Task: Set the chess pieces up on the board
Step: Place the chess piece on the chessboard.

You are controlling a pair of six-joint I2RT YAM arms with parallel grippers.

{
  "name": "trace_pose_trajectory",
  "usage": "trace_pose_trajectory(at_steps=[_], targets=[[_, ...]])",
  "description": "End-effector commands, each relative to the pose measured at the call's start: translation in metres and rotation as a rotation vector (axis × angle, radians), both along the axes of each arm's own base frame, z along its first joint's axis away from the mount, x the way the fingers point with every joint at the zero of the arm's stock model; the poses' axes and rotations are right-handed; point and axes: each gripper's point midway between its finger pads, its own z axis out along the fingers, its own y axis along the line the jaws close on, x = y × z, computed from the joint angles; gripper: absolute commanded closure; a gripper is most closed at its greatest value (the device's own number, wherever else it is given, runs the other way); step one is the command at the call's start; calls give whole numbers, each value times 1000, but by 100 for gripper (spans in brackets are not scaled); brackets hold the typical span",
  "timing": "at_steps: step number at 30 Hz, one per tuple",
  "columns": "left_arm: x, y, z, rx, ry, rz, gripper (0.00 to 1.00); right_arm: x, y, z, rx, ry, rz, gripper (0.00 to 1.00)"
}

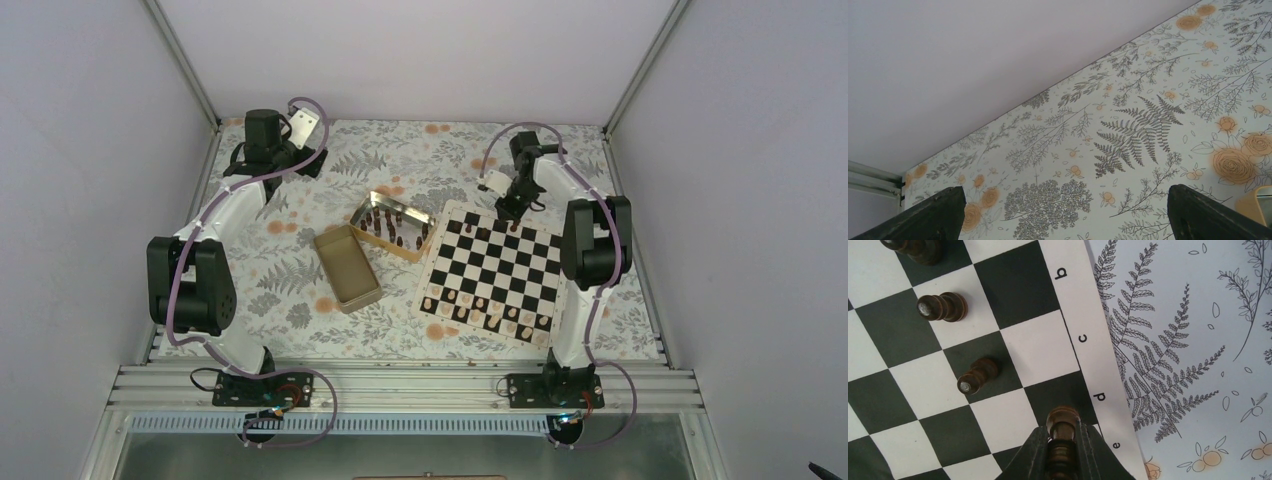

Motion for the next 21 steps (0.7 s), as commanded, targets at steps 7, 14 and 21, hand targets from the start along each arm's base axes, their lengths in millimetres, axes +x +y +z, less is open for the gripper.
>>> trace_pose_trajectory(at_steps=[7, 14, 21], targets=[[0, -3, 20, -2, -40, -12, 0, 6, -1, -15, 0, 16, 19, 91], [1, -2, 18, 1, -37, -11, 0, 9, 2, -19, 11, 19, 24, 91], [2, -2, 15, 3, -31, -10, 0, 9, 1, -25, 4, 30, 25, 91]])
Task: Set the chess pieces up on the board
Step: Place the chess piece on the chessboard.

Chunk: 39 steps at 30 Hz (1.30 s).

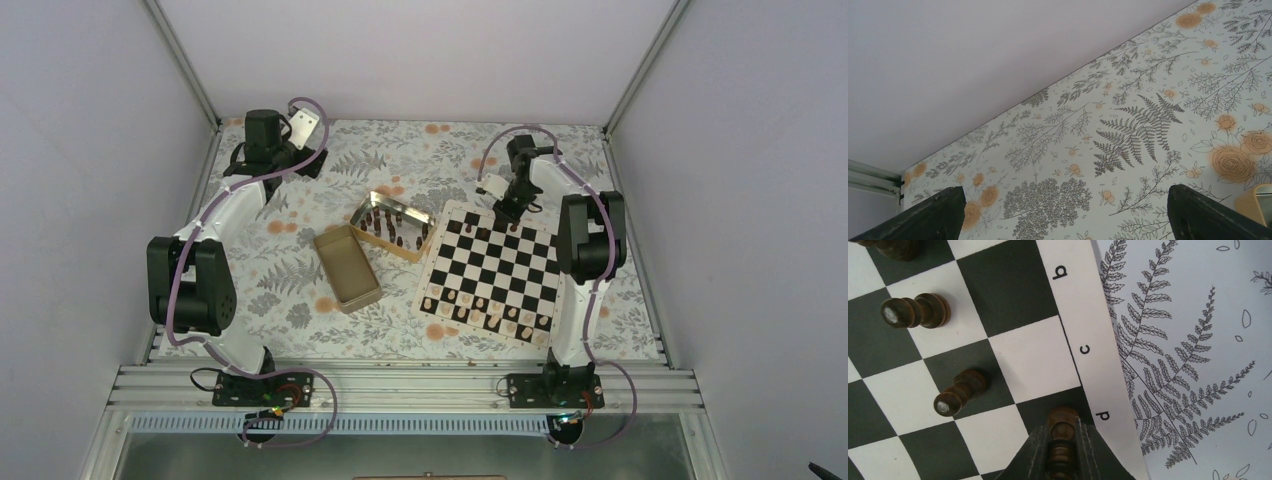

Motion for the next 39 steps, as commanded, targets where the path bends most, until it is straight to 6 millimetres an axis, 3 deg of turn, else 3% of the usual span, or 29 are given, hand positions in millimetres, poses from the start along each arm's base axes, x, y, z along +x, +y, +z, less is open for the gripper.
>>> trace_pose_trajectory(at_steps=[1, 8, 25, 29, 34, 37, 39], targets=[[2, -2, 16, 3, -36, -10, 0, 4, -1, -6, 5, 3, 10, 91], [3, -2, 16, 4, -34, -11, 0, 0, -3, -7, -5, 21, 13, 90], [1, -3, 17, 3, -33, -16, 0, -9, -5, 6, -8, 16, 19, 68], [1, -2, 19, 4, -38, -14, 0, -1, -5, 20, -10, -24, 14, 61], [1, -2, 20, 3, -42, -13, 0, 16, 0, 53, -7, -91, 23, 55], [0, -3, 22, 1, -47, -15, 0, 28, 12, 75, -11, -141, 49, 53], [0, -3, 23, 1, -49, -17, 0, 36, 32, 91, -3, -181, 86, 53]])
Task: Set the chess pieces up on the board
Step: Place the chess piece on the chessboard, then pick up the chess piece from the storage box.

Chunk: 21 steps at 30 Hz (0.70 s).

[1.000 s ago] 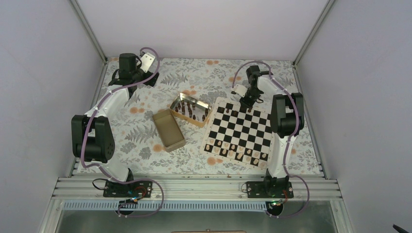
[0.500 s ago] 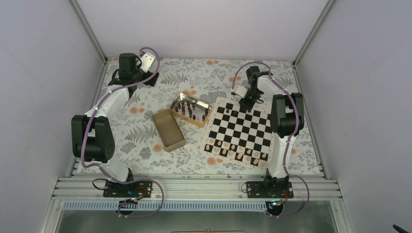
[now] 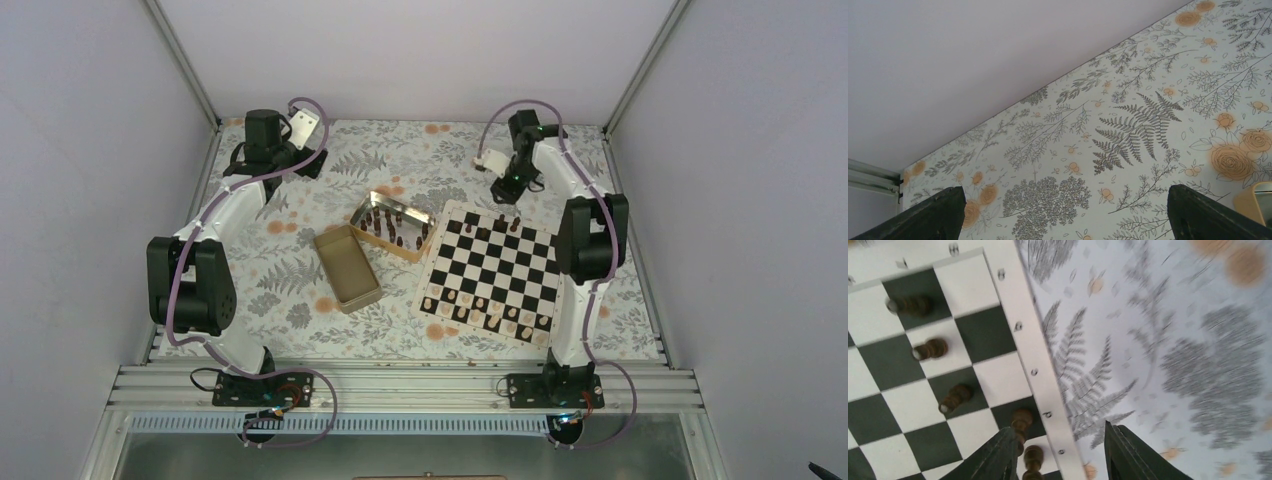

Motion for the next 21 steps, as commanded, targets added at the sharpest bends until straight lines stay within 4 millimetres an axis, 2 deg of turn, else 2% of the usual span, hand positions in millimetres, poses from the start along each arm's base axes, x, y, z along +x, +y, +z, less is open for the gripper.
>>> trace_pose_trajectory(at_steps=[1, 7, 12, 15, 21], targets=[[1, -3, 24, -1, -55, -16, 0, 14, 35, 54, 9, -117, 77, 52], [-1, -3, 21, 0, -51, -19, 0, 15, 131, 99, 141, -243, 246, 53], [0, -7, 16, -10, -36, -35, 0, 7, 207, 116, 286, -332, 369, 59], [0, -7, 16, -12, -35, -36, 0, 1, 238, 109, 332, -331, 413, 65], [-1, -6, 15, -6, -35, -31, 0, -18, 273, 63, 335, -197, 460, 69]])
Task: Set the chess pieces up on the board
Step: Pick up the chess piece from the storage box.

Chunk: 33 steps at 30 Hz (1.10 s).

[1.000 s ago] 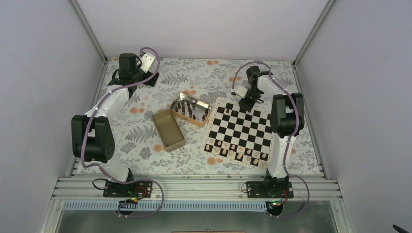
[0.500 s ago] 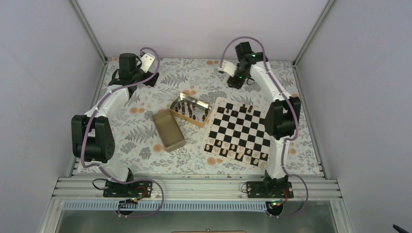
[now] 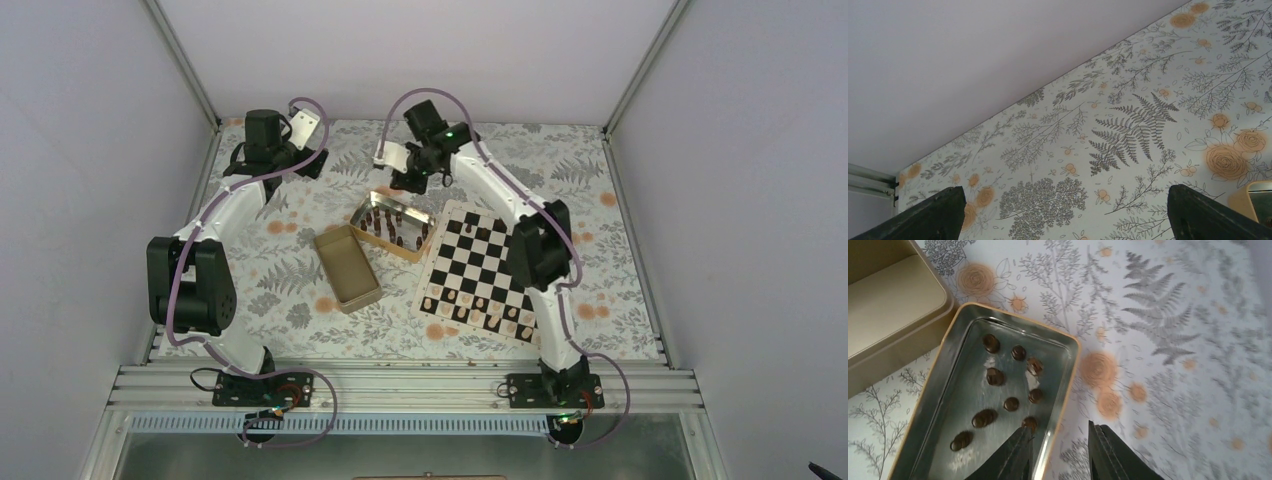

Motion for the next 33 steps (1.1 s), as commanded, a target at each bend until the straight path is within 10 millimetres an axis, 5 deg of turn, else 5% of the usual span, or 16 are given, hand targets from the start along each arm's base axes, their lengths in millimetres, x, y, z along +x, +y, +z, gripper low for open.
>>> trace_pose_trajectory(at_steps=[1, 11, 33], targets=[[0, -3, 15, 1, -35, -17, 0, -13, 25, -34, 6, 108, 38, 69], [1, -4, 13, -3, -33, -23, 0, -49, 26, -73, -61, 220, 94, 64], [-1, -1, 15, 9, -47, -7, 0, -26, 35, -108, -91, 173, 22, 73]])
